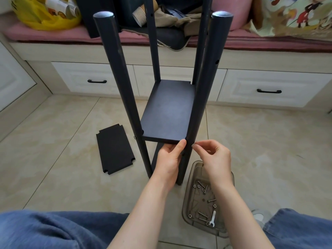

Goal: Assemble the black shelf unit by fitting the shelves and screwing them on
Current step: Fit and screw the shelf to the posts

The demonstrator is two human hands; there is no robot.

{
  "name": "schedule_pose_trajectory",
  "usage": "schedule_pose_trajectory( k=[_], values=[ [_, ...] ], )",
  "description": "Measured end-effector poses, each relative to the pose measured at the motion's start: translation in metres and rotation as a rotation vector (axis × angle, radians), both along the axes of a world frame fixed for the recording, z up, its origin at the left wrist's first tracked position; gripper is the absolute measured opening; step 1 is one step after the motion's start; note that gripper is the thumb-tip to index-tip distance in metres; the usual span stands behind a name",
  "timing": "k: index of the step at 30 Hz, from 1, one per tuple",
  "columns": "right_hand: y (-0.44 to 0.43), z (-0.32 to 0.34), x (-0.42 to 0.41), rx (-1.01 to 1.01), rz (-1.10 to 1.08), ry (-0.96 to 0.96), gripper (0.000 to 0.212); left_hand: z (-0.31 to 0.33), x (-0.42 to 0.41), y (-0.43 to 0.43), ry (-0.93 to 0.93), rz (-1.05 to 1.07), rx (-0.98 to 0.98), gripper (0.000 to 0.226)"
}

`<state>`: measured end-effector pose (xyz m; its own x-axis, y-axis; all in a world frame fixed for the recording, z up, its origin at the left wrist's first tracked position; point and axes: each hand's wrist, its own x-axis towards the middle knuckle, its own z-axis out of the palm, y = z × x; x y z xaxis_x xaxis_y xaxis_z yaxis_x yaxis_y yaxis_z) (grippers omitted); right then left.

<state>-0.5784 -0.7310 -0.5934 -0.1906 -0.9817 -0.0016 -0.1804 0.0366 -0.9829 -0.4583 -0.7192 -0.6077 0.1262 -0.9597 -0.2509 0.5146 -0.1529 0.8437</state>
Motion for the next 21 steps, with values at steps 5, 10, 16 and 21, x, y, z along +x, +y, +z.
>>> schedule_pose_trajectory(
  k=[5,10,16,21],
  values=[
    [-0.003,-0.001,-0.007,0.081,0.108,-0.054,0.011,0.005,0.001,0.012,-0.603,0.153,0.157,0.014],
    [-0.009,0.001,-0.014,0.115,0.181,-0.099,0.009,0.016,0.006,0.024,-1.445,0.393,-0.332,0.016],
    [-0.013,0.002,-0.018,0.154,0.204,-0.16,0.005,0.026,0.014,-0.001,-1.598,-0.015,-0.326,0.056],
    [-0.014,0.0,-0.019,0.201,0.218,-0.208,0.007,0.022,0.01,-0.007,-1.505,0.041,-0.343,0.036]
  ],
)
